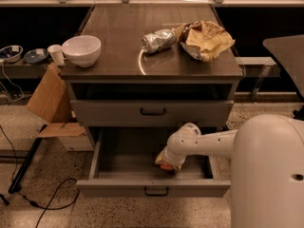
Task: Pick apple from middle drawer and place on counter
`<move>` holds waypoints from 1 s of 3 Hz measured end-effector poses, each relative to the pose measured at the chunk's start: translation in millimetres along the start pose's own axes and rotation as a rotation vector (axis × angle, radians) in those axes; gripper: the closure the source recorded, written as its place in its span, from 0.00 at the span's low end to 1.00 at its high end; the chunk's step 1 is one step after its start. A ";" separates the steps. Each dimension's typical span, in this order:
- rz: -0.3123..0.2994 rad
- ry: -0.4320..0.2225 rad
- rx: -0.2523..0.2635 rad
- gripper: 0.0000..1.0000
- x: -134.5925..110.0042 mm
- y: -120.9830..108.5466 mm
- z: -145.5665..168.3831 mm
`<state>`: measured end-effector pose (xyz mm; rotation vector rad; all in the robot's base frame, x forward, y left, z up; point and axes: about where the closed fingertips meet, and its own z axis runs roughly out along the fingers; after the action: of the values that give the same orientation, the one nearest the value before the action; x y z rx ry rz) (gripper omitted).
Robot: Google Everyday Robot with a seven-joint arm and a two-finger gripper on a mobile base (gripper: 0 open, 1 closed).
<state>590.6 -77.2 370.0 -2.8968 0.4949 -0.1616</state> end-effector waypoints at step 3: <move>0.008 0.108 0.006 1.00 -2.6 44.4 -86.6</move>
Offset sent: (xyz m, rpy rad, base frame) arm -0.0302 -0.0594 0.0828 -0.0406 -0.1299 -0.0429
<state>561.9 -132.6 444.7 -2.8910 0.5228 -0.3193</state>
